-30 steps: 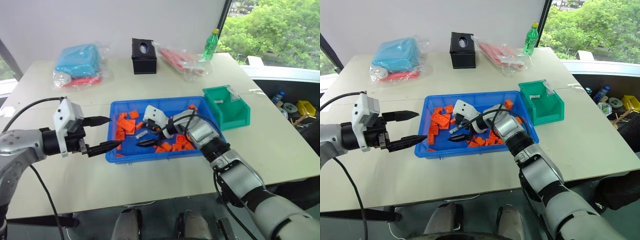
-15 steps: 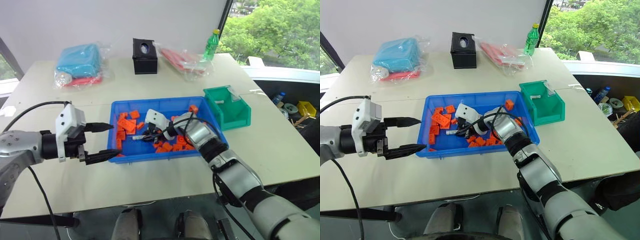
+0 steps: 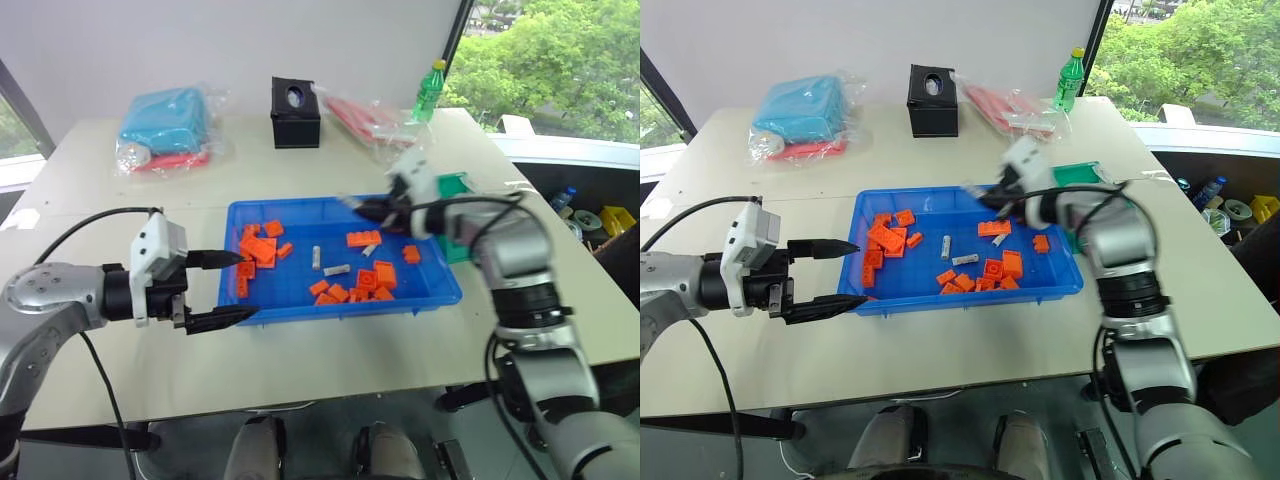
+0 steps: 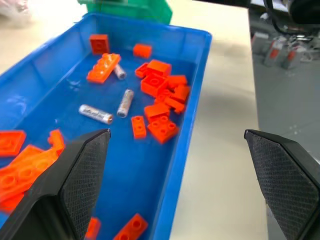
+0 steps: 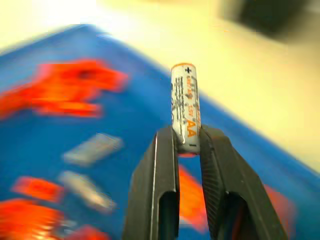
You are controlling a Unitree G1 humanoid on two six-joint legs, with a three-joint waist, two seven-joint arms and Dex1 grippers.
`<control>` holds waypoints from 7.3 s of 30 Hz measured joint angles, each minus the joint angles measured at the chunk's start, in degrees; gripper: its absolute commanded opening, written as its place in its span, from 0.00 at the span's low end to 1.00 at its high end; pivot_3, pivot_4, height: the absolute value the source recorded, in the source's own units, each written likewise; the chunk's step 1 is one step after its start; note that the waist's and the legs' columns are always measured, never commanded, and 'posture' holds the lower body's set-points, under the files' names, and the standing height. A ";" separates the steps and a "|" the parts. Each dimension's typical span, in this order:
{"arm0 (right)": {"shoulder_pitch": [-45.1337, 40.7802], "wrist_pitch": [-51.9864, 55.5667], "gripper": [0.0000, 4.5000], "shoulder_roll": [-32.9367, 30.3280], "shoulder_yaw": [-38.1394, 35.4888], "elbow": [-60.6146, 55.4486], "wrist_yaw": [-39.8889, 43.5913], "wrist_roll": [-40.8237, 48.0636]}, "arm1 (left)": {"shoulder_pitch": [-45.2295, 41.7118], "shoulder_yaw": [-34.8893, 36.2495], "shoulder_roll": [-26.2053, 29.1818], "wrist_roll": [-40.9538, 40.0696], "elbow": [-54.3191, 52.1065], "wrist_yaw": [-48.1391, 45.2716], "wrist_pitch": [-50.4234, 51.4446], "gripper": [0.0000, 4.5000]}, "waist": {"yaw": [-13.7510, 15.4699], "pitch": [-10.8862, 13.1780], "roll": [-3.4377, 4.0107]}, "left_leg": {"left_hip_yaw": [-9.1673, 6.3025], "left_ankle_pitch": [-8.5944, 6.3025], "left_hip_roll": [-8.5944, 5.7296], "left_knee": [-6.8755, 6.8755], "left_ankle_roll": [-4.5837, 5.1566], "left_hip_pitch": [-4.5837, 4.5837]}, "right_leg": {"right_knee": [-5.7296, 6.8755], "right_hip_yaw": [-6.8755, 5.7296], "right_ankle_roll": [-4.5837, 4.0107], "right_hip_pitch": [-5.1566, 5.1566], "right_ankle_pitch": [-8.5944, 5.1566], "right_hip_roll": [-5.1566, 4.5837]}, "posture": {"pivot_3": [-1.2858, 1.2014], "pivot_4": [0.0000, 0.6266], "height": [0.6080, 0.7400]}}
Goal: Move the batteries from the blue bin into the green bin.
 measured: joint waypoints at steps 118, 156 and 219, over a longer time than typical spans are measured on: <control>-10.07 -33.68 0.79 9.62 30.58 32.45 22.70 -8.26 | -4.14 -2.56 -3.61 2.26 1.09 4.58 -2.41 1.00 | -1.24 -0.08 0.00 | 0.20 0.07 0.50 0.09 -0.09 0.01 | 0.03 -0.01 -0.12 -0.07 0.11 0.34 | 0.52 0.24 0.17; -0.71 -1.91 0.64 -4.74 -4.14 18.66 -10.05 -1.26 | -8.34 -5.12 -6.15 3.12 3.14 4.02 -3.20 1.00 | -1.55 -0.20 0.08 | 0.31 0.11 0.54 0.07 -0.12 0.06 | 0.00 -0.01 -0.21 -0.04 0.18 0.38 | 0.52 0.24 0.17; 7.66 16.83 0.03 23.14 2.40 -1.95 -34.66 4.48 | -8.80 -5.10 -6.97 3.81 3.12 5.71 -3.57 1.00 | -0.16 -0.32 -0.02 | 0.09 0.06 0.75 0.08 -0.07 -0.03 | -0.06 0.17 -0.43 -0.14 0.26 0.97 | 0.52 0.24 0.17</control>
